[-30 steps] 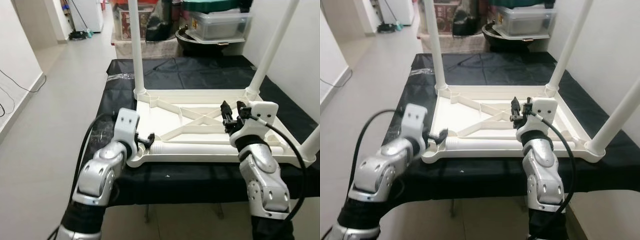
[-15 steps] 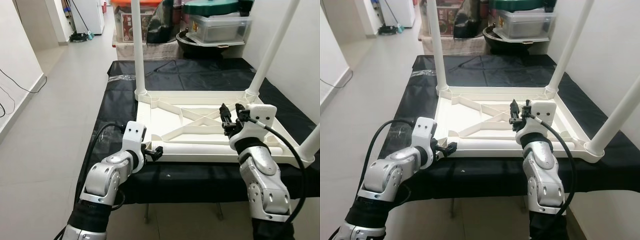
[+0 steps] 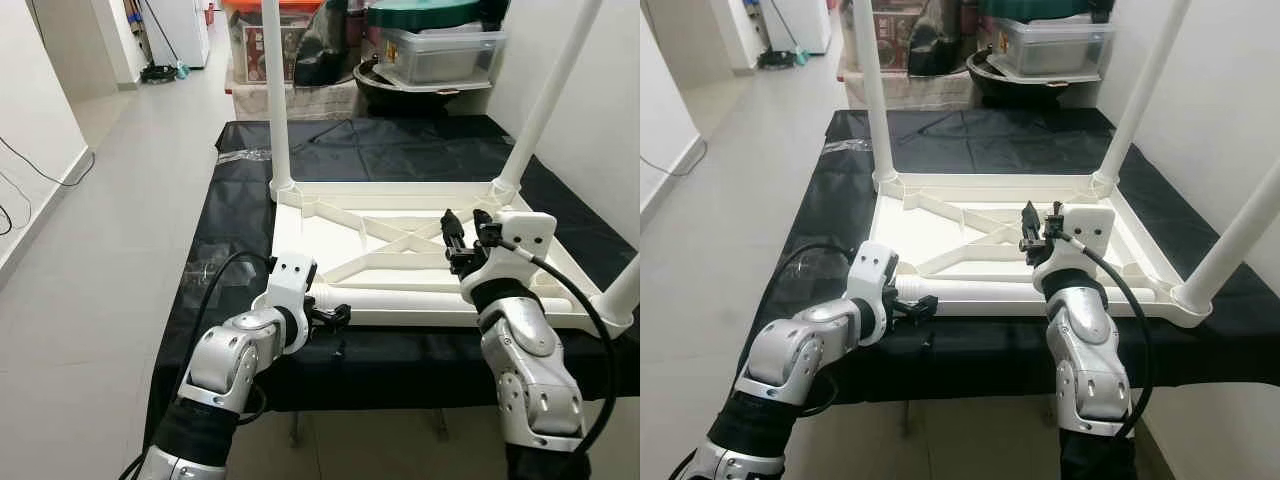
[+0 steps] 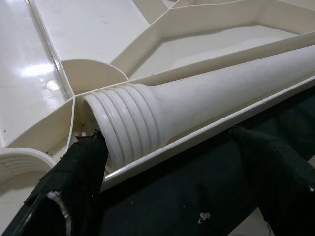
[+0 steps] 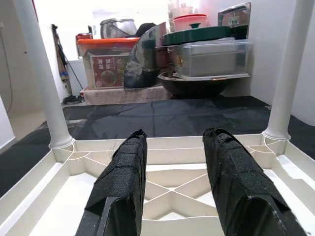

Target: Building children table

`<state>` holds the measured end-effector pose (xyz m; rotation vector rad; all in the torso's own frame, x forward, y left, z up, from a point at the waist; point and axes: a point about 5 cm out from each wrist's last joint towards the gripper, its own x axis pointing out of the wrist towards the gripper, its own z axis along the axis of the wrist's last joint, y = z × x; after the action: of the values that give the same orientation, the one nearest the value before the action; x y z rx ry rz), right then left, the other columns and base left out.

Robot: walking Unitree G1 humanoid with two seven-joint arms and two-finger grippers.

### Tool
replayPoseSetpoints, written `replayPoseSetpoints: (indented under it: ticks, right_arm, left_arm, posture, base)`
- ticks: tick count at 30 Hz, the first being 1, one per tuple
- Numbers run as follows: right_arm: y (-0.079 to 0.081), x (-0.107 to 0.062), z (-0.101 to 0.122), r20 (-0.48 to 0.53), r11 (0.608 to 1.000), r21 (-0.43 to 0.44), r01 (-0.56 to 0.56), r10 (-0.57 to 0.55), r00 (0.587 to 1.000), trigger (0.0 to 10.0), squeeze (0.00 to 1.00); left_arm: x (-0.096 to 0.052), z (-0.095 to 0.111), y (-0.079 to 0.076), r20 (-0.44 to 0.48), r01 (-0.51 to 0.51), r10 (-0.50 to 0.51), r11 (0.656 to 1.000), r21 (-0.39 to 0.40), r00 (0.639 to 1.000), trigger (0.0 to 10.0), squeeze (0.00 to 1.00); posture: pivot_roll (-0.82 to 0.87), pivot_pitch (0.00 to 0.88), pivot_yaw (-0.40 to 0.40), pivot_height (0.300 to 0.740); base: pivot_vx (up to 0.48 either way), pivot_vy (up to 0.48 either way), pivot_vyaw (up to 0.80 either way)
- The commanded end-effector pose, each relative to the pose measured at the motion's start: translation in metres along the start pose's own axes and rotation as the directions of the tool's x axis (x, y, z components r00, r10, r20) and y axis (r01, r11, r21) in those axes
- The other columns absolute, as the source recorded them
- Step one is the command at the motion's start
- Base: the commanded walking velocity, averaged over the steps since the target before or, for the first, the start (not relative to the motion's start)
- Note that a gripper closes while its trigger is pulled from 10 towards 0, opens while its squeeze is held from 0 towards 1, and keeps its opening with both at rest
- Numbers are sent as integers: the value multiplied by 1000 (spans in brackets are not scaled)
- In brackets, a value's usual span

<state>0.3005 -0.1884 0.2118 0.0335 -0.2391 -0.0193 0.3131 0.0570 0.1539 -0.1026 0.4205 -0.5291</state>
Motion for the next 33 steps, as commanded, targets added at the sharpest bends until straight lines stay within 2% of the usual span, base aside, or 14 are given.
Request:
replayPoseSetpoints:
  ticks: [1, 9, 20, 23, 26, 30, 31, 33]
  right_arm:
    - [2, -1, -1, -12, 1000, 5, -6, 6, 1000, 10000, 0]
    - [-1, -5, 1, -14, 1000, 1, 0, 1, 1000, 10000, 0]
    - [-7, -8, 8, -10, 1000, -17, 7, -7, 1000, 10000, 0]
    - [-6, -8, 11, -8, 1000, -20, 2, -3, 1000, 10000, 0]
    - [-4, -9, 11, -12, 1000, -20, -2, 2, 1000, 10000, 0]
    - [-4, -10, 11, -14, 1000, -21, -4, 3, 1000, 10000, 0]
    - [-3, -12, 12, -20, 1000, -23, -10, 9, 1000, 10000, 0]
    - [-3, -12, 13, -21, 1000, -25, -12, 12, 1000, 10000, 0]
  left_arm:
    - [3, -3, -1, -17, 8, -8, 1000, -13, 1000, 10000, 0]
    - [7, 0, 12, 5, 21, -21, 996, -92, 1000, 10000, 0]
    - [10, 1, 5, 23, 128, -126, 982, -137, 992, 10000, 0]
    - [12, -5, 3, -9, 164, -166, 977, -138, 986, 10000, 0]
    - [12, -13, 0, -62, 233, -247, 958, -169, 967, 10000, 0]
    - [12, -16, -2, -76, 257, -275, 948, -187, 959, 10000, 0]
    - [13, -23, 2, -104, 314, -347, 918, -241, 932, 10000, 0]
    - [14, -23, 6, -105, 333, -371, 905, -265, 923, 10000, 0]
  posture:
    - [150, 11, -38, 740]
    - [132, 38, -37, 740]
    - [113, 72, -44, 740]
    - [107, 85, -45, 740]
    - [100, 103, -47, 740]
    - [100, 103, -47, 740]
    - [89, 117, -52, 740]
    - [85, 120, -51, 740]
  base:
    - [0, 0, 0]
    - [0, 0, 0]
    - [0, 0, 0]
    - [0, 0, 0]
    - [0, 0, 0]
    - [0, 0, 0]
    - [0, 0, 0]
    - [0, 0, 0]
